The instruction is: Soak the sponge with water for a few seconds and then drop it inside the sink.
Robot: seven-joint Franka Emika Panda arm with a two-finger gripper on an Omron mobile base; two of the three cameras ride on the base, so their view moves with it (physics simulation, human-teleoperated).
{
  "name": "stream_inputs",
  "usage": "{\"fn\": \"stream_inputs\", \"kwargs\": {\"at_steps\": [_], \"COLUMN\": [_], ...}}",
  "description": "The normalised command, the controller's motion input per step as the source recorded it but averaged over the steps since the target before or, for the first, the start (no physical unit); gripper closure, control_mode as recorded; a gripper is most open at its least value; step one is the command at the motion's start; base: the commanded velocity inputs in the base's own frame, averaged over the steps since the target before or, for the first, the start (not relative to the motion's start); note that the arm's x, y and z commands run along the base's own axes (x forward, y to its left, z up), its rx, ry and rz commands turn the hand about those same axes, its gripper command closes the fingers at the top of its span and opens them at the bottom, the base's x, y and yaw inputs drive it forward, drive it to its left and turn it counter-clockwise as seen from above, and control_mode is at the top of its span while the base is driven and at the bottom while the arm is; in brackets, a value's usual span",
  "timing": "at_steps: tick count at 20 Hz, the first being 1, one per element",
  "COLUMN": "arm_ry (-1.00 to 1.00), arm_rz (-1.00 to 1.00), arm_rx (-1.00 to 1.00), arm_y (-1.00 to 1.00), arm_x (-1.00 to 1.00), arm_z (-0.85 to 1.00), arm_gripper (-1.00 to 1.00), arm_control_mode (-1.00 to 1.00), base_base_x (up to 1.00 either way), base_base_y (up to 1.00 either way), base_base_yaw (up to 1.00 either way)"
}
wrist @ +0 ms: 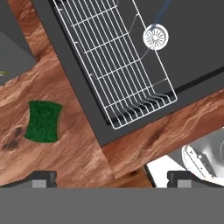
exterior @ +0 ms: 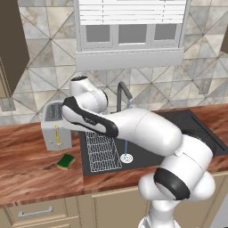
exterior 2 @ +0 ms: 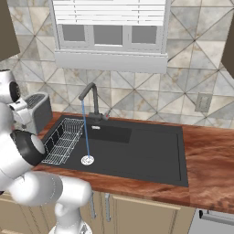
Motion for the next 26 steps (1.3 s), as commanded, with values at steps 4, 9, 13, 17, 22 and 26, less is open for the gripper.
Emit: {"fn": "stream_inputs", "kwargs": {"at_steps": [4,9,13,17,22,26], "arm_ry": [0.0,0.0,0.0,-0.01,0.0,0.0], "arm_rz": [0.0,0.0,0.0,0.0,0.0,0.0], "arm_rx": [0.11,0.07,0.0,0.0,0.0,0.0], "arm_y": [0.1,0.17,0.26,0.22,0.17,0.08], "arm_x": [0.27,0.27,0.19,0.01,0.0,0.06], "arm_z": [0.0,0.0,-0.12,-0.26,-0.21,-0.04], "arm_gripper": [-1.0,-1.0,-1.0,-1.0,-1.0,-1.0], "arm_control_mode": [-1.0,-1.0,-1.0,-1.0,-1.0,-1.0], "base_base_x": [0.0,0.0,0.0,0.0,0.0,0.0], "base_base_y": [0.0,0.0,0.0,0.0,0.0,0.0], "base_base_yaw": [0.0,0.0,0.0,0.0,0.0,0.0]}}
